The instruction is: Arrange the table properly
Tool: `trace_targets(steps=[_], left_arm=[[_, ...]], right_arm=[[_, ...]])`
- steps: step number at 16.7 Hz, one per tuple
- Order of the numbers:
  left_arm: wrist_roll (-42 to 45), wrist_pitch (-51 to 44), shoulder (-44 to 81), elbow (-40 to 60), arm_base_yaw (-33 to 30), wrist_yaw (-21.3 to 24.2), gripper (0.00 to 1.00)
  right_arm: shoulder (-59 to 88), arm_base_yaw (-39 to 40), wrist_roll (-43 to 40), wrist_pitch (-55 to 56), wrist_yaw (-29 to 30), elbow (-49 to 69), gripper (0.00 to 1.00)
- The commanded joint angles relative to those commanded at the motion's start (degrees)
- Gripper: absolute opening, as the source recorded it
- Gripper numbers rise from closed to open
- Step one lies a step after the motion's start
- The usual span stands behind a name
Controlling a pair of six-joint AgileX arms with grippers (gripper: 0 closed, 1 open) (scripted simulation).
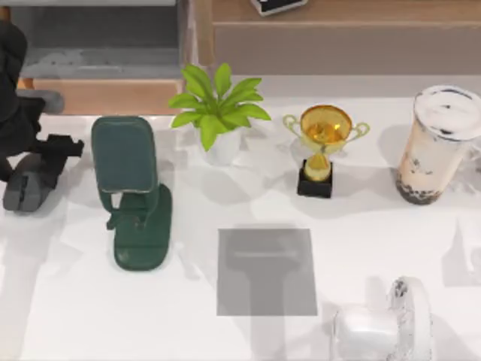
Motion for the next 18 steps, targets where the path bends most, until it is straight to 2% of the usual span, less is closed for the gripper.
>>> trace_targets(steps=[11, 18], left_arm=[[0.0, -1.4, -1.6, 1.0, -0.1, 0.0, 0.0], [0.0, -14.9, -4.3, 10.5, -0.2, 0.0, 0.0]], right_arm=[[0.0, 0.0, 0.0, 0.0, 0.0, 0.0, 1.0], [0.0, 0.0, 0.0, 0.0, 0.0, 0.0, 1.0]])
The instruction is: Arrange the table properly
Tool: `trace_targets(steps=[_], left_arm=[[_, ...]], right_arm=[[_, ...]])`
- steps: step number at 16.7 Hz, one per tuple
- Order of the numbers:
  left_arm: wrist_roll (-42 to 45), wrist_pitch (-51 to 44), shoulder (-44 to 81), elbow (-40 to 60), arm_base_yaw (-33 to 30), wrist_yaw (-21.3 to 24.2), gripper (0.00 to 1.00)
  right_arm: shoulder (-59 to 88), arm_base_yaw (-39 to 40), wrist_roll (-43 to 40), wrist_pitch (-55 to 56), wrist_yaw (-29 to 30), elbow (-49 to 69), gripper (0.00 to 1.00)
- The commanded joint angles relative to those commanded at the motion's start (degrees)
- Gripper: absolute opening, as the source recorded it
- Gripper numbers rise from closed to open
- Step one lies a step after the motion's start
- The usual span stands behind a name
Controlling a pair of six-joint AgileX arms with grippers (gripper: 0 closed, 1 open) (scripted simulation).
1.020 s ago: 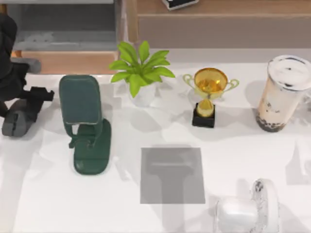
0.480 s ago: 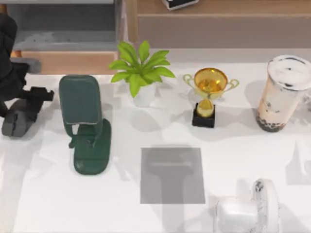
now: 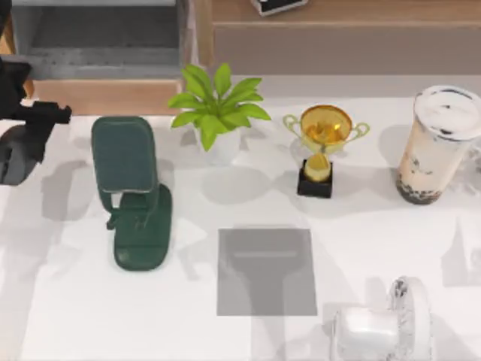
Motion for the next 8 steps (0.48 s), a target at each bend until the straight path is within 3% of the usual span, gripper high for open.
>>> trace_targets(steps=[3, 8], left_arm=[[-0.1, -5.0, -1.8, 4.3, 0.0, 0.0, 0.0], [0.0, -5.7, -2.1, 4.7, 0.1, -0.1, 0.0]], right_arm=[[0.0, 0.0, 0.0, 0.0, 0.0, 0.0, 1.0], [0.0, 0.0, 0.0, 0.0, 0.0, 0.0, 1.0]])
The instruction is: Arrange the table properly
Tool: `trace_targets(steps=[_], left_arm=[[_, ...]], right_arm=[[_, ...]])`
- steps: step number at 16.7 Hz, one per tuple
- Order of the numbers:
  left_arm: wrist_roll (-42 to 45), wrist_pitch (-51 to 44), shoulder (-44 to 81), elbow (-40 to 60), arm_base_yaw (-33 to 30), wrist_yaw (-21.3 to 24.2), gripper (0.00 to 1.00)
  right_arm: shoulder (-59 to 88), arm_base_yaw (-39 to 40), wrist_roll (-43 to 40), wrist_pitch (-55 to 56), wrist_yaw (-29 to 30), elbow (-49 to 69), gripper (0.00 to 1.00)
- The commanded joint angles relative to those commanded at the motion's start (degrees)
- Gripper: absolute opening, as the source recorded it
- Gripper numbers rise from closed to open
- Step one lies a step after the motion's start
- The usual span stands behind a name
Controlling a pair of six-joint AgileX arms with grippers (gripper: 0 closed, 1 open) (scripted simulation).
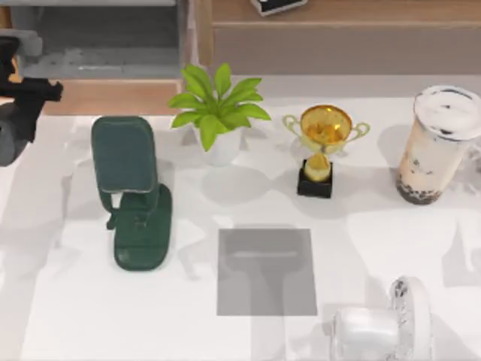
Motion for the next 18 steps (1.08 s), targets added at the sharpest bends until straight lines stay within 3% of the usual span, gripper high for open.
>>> trace_targets(steps=[4, 8, 14, 18], left_arm=[[3.4, 0.9, -2.2, 0.8, -1.7, 1.2, 0.0], [15.5, 3.8, -8.8, 2.3, -7.7, 4.6, 0.0], [45.4, 7.5, -17.4, 1.6, -22.1, 9.9, 0.0], [68.5, 9.0, -17.7, -1.5, -31.9, 11.0, 0.0]], right_arm=[[0.0, 0.0, 0.0, 0.0, 0.0, 0.0, 1.0], [0.0, 0.0, 0.0, 0.0, 0.0, 0.0, 1.0], [0.0, 0.0, 0.0, 0.0, 0.0, 0.0, 1.0], [0.0, 0.0, 0.0, 0.0, 0.0, 0.0, 1.0]])
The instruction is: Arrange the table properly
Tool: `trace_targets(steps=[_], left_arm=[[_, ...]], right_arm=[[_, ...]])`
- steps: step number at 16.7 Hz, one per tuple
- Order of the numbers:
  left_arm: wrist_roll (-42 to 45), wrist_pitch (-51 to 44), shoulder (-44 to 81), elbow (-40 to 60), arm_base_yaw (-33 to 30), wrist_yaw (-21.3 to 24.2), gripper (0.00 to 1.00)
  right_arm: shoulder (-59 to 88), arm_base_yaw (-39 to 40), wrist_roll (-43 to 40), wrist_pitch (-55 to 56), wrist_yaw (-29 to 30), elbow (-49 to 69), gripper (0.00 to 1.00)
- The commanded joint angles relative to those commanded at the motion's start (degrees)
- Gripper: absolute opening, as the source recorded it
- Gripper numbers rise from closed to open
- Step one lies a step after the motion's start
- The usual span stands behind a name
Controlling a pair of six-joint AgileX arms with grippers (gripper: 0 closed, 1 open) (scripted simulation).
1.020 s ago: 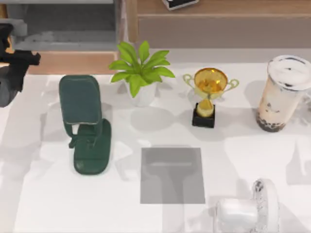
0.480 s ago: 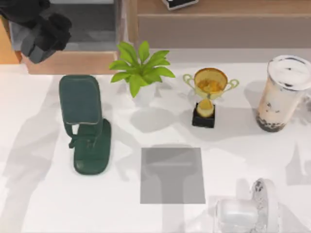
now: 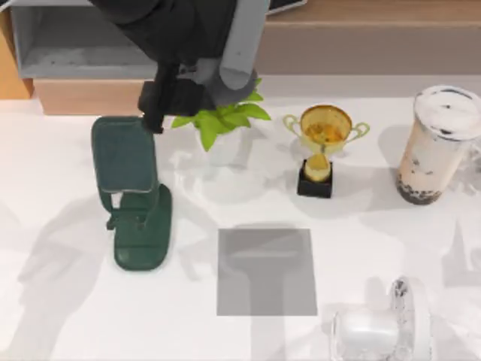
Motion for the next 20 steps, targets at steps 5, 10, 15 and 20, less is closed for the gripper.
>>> trace_targets(steps=[5, 10, 15, 20], left_arm=[[26.7, 1.7, 5.2, -5.3, -9.7, -2.3, 0.0], [47.0, 3.0, 13.9, -9.6, -15.3, -7.1, 0.0], [56.0, 4.0, 19.3, -11.3, -17.2, -10.3, 0.0], [56.4, 4.0, 19.3, -11.3, -17.0, -10.3, 0.0]], right_arm=[[0.0, 0.0, 0.0, 0.0, 0.0, 0.0, 1.0], [0.0, 0.0, 0.0, 0.0, 0.0, 0.0, 1.0], [0.0, 0.0, 0.0, 0.0, 0.0, 0.0, 1.0], [0.0, 0.0, 0.0, 0.0, 0.0, 0.0, 1.0]])
